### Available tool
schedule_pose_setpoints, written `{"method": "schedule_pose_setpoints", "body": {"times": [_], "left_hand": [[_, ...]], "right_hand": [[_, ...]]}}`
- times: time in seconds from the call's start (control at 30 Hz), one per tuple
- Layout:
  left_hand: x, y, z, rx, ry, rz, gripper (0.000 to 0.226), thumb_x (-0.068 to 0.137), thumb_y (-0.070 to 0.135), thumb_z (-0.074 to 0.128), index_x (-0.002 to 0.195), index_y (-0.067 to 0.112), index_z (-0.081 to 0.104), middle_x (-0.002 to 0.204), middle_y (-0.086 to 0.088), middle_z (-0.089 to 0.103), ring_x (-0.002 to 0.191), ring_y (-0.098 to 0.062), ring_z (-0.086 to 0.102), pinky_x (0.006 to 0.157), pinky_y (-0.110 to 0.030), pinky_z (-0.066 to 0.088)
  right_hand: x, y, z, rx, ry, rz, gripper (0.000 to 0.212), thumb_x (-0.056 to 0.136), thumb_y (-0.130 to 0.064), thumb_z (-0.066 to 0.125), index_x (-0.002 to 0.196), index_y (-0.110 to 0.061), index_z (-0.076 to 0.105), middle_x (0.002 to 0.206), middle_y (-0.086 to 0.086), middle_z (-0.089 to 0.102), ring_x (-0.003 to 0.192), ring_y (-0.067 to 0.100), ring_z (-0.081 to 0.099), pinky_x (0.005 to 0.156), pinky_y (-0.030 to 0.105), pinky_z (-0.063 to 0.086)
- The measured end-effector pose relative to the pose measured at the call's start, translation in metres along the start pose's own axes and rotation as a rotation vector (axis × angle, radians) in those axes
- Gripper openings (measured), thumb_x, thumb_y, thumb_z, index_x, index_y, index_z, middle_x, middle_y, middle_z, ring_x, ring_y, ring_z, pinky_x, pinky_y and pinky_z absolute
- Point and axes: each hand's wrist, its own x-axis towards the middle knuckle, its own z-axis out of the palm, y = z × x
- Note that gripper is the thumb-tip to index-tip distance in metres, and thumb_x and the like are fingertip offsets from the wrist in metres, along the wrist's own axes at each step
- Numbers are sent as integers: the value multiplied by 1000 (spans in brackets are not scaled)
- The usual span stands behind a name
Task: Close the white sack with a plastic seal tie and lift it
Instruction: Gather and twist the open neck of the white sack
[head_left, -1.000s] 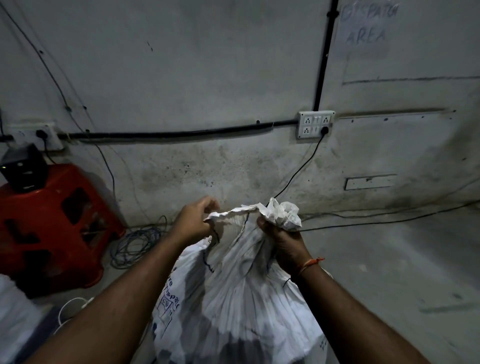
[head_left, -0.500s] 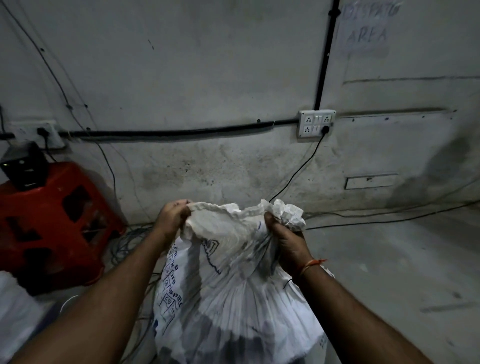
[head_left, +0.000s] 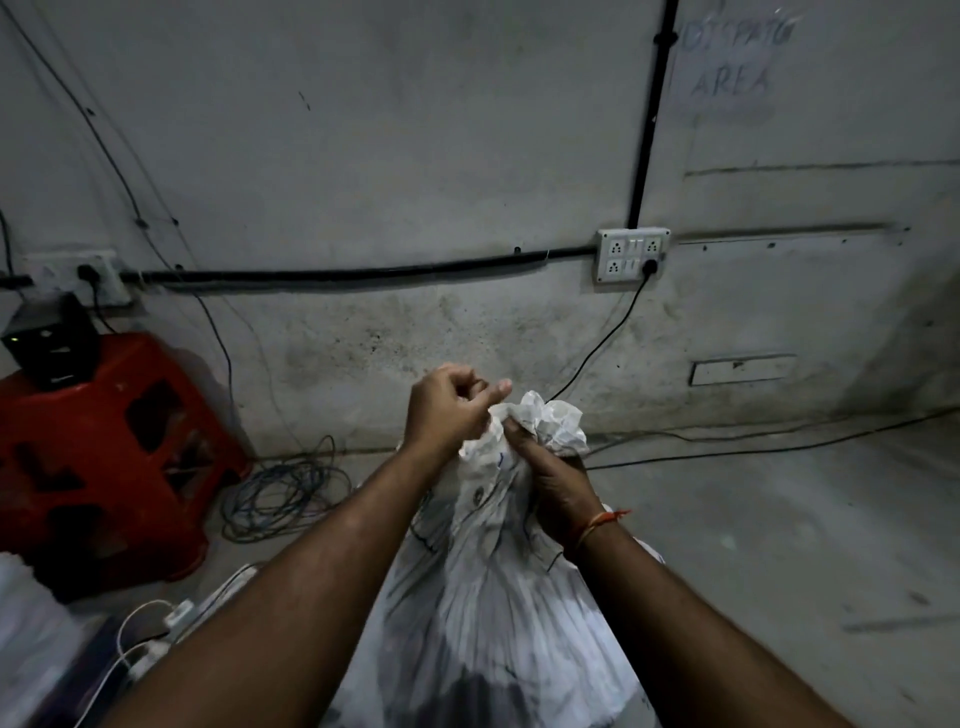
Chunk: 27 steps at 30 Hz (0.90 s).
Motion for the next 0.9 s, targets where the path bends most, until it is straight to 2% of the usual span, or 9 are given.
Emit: {"method": "schedule_pose_setpoints", "body": {"times": [0.1, 0.17, 0.3, 0.4, 0.53, 0.63, 0.73, 0.83, 0.9], "left_hand": [[-7, 4, 19, 67, -5, 61, 28, 77, 43, 76, 75, 20, 61, 74, 2, 69, 70, -15, 66, 69, -37, 56], [-12, 3, 17, 142, -121, 174, 15, 82, 31, 69, 92, 21, 72, 92, 1, 75, 83, -18, 70, 76, -32, 56], [-13, -16, -2, 334, -682, 143, 45, 81, 11, 50, 121, 8, 70, 120, -2, 72, 109, -19, 66, 95, -31, 51], [-12, -24, -16, 589, -908, 149, 58, 82, 4, 47, 135, 24, 58, 113, -6, 59, 101, -25, 57, 84, -33, 51], [-11, -21, -18, 735, -1102, 111, 80, 90, -3, 48, 160, 23, 19, 125, -15, 56, 85, -22, 54, 60, -8, 36], [-7, -31, -17, 740, -1093, 157, 90, 87, -2, 59, 161, 21, 13, 148, -13, 36, 106, -15, 53, 74, -5, 36], [-2, -38, -10, 680, -1080, 219, 82, 80, 1, 67, 154, 7, 33, 159, -14, 28, 138, -24, 43, 97, -10, 36], [2, -31, -10, 633, -1028, 264, 63, 76, 16, 62, 137, 4, 57, 148, -7, 51, 118, -22, 59, 79, -3, 38], [3, -32, -13, 610, -971, 298, 58, 70, 23, 56, 125, 7, 66, 132, -8, 63, 116, -20, 57, 86, -13, 42]], "right_hand": [[-3, 1, -7, 8, -23, -6, 42, 92, -12, 69, 131, 1, 59, 132, 28, 61, 125, 44, 58, 107, 59, 44], [-8, 1, -14, 0, -25, 6, 38, 92, -12, 67, 128, 1, 62, 129, 27, 64, 120, 40, 62, 105, 53, 49], [-11, 1, -30, -24, 2, 2, 36, 83, -18, 77, 114, 0, 70, 116, 23, 71, 110, 37, 66, 96, 46, 55], [-11, 3, -38, 28, -35, 42, 50, 62, -30, 93, 103, -7, 75, 106, 17, 75, 99, 29, 71, 87, 40, 58], [-14, 2, -45, 111, -108, 79, 18, 76, -17, 79, 91, -8, 78, 93, 13, 77, 86, 23, 75, 75, 34, 61], [-13, 0, -49, 41, -116, 102, 49, 68, -22, 85, 107, 3, 71, 107, 21, 73, 97, 30, 72, 82, 38, 60], [-10, -1, -50, -60, -84, 71, 77, 61, -30, 93, 118, 11, 62, 117, 27, 67, 108, 35, 66, 95, 46, 55], [-7, -2, -53, -70, -85, 63, 78, 59, -31, 94, 118, 10, 63, 116, 26, 68, 109, 36, 65, 97, 47, 54], [-4, -2, -54, -68, -93, 71, 76, 65, -28, 91, 121, 12, 61, 124, 30, 64, 117, 42, 61, 103, 53, 49]]}}
